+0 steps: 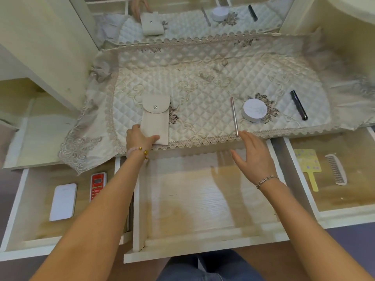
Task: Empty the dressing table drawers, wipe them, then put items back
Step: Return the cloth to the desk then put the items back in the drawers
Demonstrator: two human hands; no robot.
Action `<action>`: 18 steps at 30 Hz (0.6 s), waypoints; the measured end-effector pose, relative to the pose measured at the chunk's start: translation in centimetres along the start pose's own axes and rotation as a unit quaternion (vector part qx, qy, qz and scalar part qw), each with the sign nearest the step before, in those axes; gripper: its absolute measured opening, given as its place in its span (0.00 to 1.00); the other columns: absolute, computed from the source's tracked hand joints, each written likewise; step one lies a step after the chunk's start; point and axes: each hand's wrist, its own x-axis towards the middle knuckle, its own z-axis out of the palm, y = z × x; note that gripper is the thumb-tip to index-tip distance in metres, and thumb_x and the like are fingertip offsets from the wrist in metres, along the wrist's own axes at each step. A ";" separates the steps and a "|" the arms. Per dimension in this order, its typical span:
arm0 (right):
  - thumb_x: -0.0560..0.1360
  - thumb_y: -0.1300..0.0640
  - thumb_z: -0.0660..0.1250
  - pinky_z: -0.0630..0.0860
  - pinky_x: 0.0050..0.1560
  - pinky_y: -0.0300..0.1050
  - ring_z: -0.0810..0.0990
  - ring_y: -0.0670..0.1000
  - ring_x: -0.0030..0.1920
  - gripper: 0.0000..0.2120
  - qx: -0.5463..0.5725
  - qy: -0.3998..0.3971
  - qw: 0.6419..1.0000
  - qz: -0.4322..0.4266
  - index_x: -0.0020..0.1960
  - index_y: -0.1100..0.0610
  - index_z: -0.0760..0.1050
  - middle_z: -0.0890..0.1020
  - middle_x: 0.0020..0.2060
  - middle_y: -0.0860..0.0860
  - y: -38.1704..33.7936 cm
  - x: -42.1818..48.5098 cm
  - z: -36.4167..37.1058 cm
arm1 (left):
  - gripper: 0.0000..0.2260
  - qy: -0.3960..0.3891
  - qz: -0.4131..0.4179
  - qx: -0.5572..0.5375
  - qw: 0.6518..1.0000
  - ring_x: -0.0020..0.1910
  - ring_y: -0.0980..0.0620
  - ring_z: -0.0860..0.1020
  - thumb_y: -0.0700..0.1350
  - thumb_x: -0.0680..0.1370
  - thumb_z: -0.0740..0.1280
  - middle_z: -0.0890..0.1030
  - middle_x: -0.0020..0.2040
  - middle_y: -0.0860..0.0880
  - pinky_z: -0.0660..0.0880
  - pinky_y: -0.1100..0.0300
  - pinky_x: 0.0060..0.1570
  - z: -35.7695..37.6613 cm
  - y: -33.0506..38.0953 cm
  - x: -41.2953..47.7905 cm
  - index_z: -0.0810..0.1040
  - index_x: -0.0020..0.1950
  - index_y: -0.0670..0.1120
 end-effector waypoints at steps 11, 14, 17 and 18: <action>0.76 0.53 0.64 0.61 0.68 0.47 0.65 0.54 0.69 0.25 0.025 -0.006 0.999 0.024 0.70 0.59 0.64 0.69 0.68 0.55 0.4 1.3 0.2 | 0.08 -0.044 -0.056 -0.330 0.941 0.51 0.40 0.79 0.38 0.75 0.68 0.78 0.55 0.38 0.79 0.45 0.47 -1.0 -0.2 -2.0 0.69 0.49 0.44; 0.76 0.52 0.64 0.63 0.66 0.47 0.66 0.54 0.68 0.25 0.063 -0.011 0.995 0.081 0.70 0.59 0.64 0.70 0.67 0.56 0.8 3.1 0.6 | 0.10 -0.057 -0.064 -0.363 0.928 0.47 0.47 0.79 0.38 0.76 0.68 0.79 0.52 0.42 0.79 0.54 0.41 -1.1 -0.5 -3.9 0.71 0.55 0.42; 0.75 0.49 0.65 0.68 0.62 0.52 0.71 0.57 0.63 0.25 0.094 -0.018 0.983 0.158 0.69 0.59 0.67 0.74 0.62 0.57 1.1 5.6 1.3 | 0.11 -0.060 -0.077 -0.411 0.906 0.44 0.52 0.79 0.36 0.76 0.67 0.79 0.46 0.46 0.80 0.61 0.34 -1.0 -0.2 -5.4 0.70 0.57 0.41; 0.74 0.49 0.65 0.70 0.61 0.53 0.72 0.57 0.62 0.26 0.104 -0.021 0.978 0.177 0.68 0.59 0.67 0.75 0.61 0.57 1.1 6.4 1.6 | 0.11 -0.060 -0.081 -0.421 0.902 0.43 0.53 0.79 0.36 0.76 0.67 0.79 0.45 0.47 0.80 0.63 0.33 -1.0 -0.2 -5.8 0.70 0.56 0.41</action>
